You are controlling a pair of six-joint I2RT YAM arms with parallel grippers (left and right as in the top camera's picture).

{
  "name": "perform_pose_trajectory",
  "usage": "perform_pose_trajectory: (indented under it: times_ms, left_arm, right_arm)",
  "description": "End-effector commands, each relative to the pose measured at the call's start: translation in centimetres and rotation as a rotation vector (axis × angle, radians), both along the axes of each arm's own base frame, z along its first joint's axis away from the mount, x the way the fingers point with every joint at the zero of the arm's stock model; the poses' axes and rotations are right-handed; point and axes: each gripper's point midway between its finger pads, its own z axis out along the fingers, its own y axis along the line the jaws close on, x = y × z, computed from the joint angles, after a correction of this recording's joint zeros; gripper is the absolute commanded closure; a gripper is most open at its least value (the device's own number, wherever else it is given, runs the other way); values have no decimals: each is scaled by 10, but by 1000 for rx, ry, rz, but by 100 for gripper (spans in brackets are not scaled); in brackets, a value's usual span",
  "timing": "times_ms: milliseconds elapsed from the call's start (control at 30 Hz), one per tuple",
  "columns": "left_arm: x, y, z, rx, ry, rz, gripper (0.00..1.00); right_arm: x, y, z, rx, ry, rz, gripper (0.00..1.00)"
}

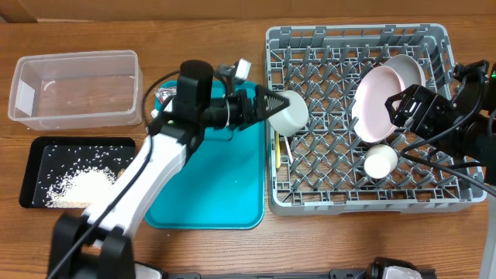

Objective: Sort waste into correct bins and load items into the dishwasher rack
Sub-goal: 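Carry the empty bowl over the rack and set it in the left side, then grasp the white tissue on the teal tray with the left gripper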

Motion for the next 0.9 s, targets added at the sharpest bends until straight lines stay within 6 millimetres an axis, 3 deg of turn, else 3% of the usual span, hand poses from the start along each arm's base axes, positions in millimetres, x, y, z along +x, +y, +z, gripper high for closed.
perform_pose_trajectory:
  times_ms: [0, 100, 267, 333, 367, 433, 500, 567, 700, 867]
  left_arm:
    - [24, 41, 0, 269, -226, 185, 0]
    - [20, 61, -7, 353, -203, 227, 0]
    - [16, 129, -10, 569, -156, 383, 0]
    - [11, 165, -2, 717, -141, 462, 0]
    - [3, 204, 14, 900, -135, 560, 0]
    - [-2, 229, 37, 1044, -182, 599, 0]
    - [2, 237, 64, 1119, -282, 581, 0]
    - [6, 234, 78, 1108, -328, 575, 0]
    - [8, 236, 71, 1132, -310, 573, 0]
    - [19, 241, 40, 1178, -209, 575, 0]
  right_arm:
    - [-2, -2, 13, -18, -45, -4, 0]
    - [-2, -2, 13, -18, -44, -4, 0]
    - [-2, -2, 12, -17, -43, -4, 0]
    - [-2, -2, 13, -17, -44, -4, 0]
    - [-2, -2, 12, -17, -43, -4, 0]
    - [-3, -2, 12, -17, -40, -4, 0]
    - [-4, -2, 11, -16, -35, -4, 0]
    - [-5, -2, 10, -14, -28, -4, 0]
    - [-6, -1, 9, -13, -20, -4, 0]
    - [-7, -1, 9, -13, -17, -4, 0]
